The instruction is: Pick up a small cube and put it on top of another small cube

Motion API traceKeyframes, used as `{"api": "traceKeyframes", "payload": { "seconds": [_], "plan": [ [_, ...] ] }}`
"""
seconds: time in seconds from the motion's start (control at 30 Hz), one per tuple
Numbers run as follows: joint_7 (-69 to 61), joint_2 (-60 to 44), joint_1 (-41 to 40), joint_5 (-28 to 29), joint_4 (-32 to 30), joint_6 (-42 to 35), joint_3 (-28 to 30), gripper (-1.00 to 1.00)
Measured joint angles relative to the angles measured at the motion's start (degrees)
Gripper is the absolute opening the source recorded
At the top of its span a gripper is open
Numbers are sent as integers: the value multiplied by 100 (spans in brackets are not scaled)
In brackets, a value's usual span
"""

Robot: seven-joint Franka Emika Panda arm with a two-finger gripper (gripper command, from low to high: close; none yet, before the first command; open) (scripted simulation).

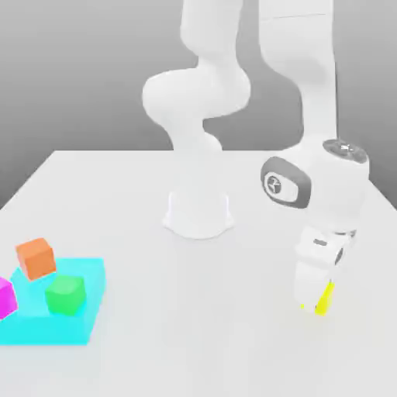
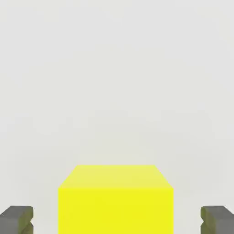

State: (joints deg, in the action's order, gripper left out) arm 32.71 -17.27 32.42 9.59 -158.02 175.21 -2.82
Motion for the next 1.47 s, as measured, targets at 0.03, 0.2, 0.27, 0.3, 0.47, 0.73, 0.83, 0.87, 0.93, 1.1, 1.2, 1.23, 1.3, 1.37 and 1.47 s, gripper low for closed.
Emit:
{"api": "traceKeyframes", "payload": {
  "seconds": [0.03,0.2,0.27,0.3,0.47,0.73,0.83,0.87,0.93,1.1,1.2,1.23,1.3,1.37,1.47],
  "plan": [
    [3,0,0,3,0,-1,0,-100],
    [2,136,-60,5,-27,-112,-61,-100],
    [-138,499,-194,-172,-101,-401,-236,-100],
    [-233,699,-245,-299,-142,-559,-318,-100],
    [-857,1514,-642,-773,-183,-1293,-183,-100],
    [-2127,2108,-2268,-692,258,-2227,660,-100],
    [-2601,2285,-2738,-641,426,-2562,1044,-100],
    [-2759,2339,-2878,-621,481,-2669,1191,-100],
    [-3066,2437,-3165,-573,592,-2888,1508,-100],
    [-3836,2621,-3934,-451,865,-3411,2356,-100],
    [-4106,2374,-4003,-630,873,-3210,2527,-100],
    [-4181,2250,-3996,-718,857,-3080,2542,-100],
    [-4314,1980,-3993,-888,816,-2786,2539,-100],
    [-4431,1692,-3992,-1042,765,-2465,2538,100],
    [-4431,1692,-3976,-1042,765,-2465,2537,100]
  ]
}}
